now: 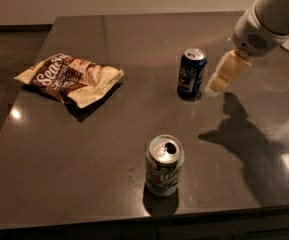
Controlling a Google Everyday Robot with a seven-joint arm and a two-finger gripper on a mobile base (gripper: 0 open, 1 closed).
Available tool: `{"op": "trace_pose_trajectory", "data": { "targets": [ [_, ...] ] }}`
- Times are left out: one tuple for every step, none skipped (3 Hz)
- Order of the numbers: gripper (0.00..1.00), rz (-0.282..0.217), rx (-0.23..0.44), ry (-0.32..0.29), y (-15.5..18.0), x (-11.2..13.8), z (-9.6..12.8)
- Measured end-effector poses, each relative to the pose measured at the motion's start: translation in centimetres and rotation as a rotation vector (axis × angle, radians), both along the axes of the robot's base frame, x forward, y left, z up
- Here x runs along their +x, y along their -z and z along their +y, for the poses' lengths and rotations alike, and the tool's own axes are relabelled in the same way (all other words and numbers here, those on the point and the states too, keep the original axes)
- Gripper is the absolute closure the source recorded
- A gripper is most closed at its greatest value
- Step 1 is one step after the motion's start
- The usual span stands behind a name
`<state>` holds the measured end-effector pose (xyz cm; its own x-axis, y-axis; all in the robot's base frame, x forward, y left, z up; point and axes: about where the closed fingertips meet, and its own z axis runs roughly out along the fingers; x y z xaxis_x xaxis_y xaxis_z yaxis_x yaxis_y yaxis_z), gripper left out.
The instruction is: Move pepsi can near 7up can
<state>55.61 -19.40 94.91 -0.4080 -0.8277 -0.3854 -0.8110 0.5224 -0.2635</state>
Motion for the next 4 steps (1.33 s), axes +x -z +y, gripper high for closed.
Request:
{"op": "trace_pose_trajectory", "data": {
  "targets": [
    [0.00, 0.007, 0.027, 0.064, 0.4, 2.4, 0.2],
    [0.00, 0.030, 0.062, 0.102, 0.9, 3.9, 0.6],
    [0.00, 0.052, 0.097, 0.112, 1.4, 4.9, 1.5],
    [0.00, 0.070, 0.142, 0.079, 2.3, 5.1, 3.3]
  ]
}}
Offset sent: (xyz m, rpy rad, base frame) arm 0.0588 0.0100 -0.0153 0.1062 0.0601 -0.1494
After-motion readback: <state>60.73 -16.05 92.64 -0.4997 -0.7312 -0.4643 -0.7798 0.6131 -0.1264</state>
